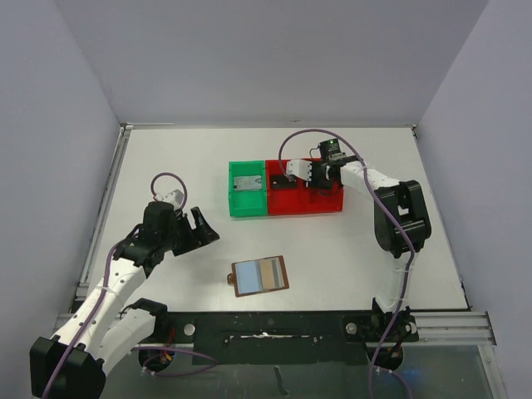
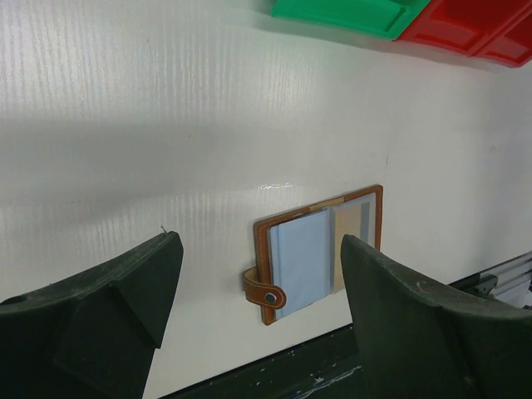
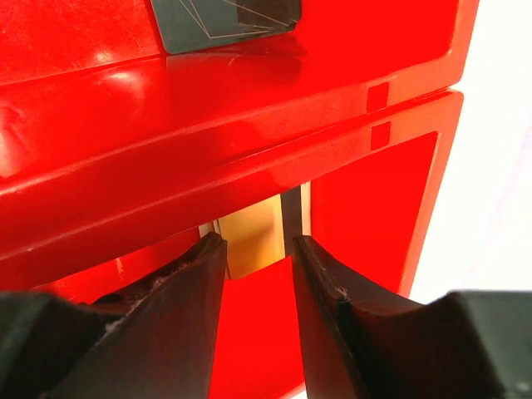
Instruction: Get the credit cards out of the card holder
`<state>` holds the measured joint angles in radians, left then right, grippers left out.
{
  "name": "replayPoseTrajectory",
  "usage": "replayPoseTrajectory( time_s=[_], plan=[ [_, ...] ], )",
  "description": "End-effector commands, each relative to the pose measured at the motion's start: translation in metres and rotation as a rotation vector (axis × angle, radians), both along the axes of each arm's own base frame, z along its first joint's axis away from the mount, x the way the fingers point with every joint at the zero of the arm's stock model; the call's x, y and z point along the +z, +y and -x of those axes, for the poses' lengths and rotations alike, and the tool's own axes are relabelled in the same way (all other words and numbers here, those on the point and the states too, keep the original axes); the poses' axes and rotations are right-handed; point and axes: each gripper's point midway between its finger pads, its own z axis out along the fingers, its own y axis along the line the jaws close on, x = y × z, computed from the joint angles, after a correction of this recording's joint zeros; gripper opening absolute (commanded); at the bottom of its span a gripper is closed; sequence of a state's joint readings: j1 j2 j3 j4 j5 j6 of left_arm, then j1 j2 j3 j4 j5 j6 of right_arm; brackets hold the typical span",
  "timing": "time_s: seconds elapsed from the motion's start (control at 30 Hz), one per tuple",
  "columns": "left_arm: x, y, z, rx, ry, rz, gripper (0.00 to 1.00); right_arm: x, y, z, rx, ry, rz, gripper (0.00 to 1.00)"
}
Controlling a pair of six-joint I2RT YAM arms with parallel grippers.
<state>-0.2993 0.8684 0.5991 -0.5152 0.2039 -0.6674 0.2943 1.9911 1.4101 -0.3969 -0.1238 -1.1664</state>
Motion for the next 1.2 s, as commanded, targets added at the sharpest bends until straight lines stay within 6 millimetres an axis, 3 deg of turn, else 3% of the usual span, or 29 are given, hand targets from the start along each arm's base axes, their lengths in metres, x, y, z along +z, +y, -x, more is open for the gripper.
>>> replayPoseTrajectory(
  time_s=[0.0,0.13,0.23,0.4,0.5,0.53,0.63,0.73,0.83,0.9,1.07,1.17],
  plan=[
    [0.019,-0.007,-0.012,-0.030,-0.087,0.035,0.77,0.021,0.007,-0.015,-0.002,-0.052,-0.043,0.39],
    [0.019,-0.009,-0.010,-0.038,-0.086,0.048,0.77,0.047,0.011,-0.021,-0.036,-0.096,-0.112,0.39],
    [0.021,-0.012,-0.009,-0.044,-0.085,0.064,0.77,0.079,0.011,-0.028,-0.092,-0.188,-0.175,0.41],
    [0.025,-0.016,-0.005,-0.031,-0.071,0.111,0.77,0.142,0.010,-0.022,-0.245,-0.375,-0.338,0.47],
    [0.023,-0.018,-0.002,-0.015,-0.048,0.143,0.76,0.171,0.013,0.000,-0.353,-0.387,-0.529,0.53],
    [0.024,-0.020,0.000,-0.020,-0.042,0.159,0.76,0.180,0.015,0.011,-0.386,-0.380,-0.603,0.60],
    [0.027,-0.030,0.006,-0.049,-0.021,0.217,0.75,0.197,0.023,0.049,-0.445,-0.311,-0.804,0.66],
    [0.030,-0.035,0.012,-0.066,0.000,0.258,0.74,0.196,0.036,0.095,-0.467,-0.171,-0.983,0.74],
    [0.031,-0.037,0.016,-0.061,0.012,0.284,0.74,0.211,0.041,0.134,-0.507,-0.078,-1.163,0.83],
    [0.032,-0.039,0.019,-0.060,0.021,0.302,0.74,0.212,0.046,0.156,-0.530,0.020,-1.252,1.00],
    [0.030,-0.051,0.028,-0.088,0.071,0.328,0.72,0.188,0.037,0.183,-0.892,0.253,-1.450,0.98],
    [0.035,-0.063,0.033,-0.104,0.064,0.293,0.72,0.172,0.045,0.197,-0.935,0.378,-1.505,0.98]
  ],
)
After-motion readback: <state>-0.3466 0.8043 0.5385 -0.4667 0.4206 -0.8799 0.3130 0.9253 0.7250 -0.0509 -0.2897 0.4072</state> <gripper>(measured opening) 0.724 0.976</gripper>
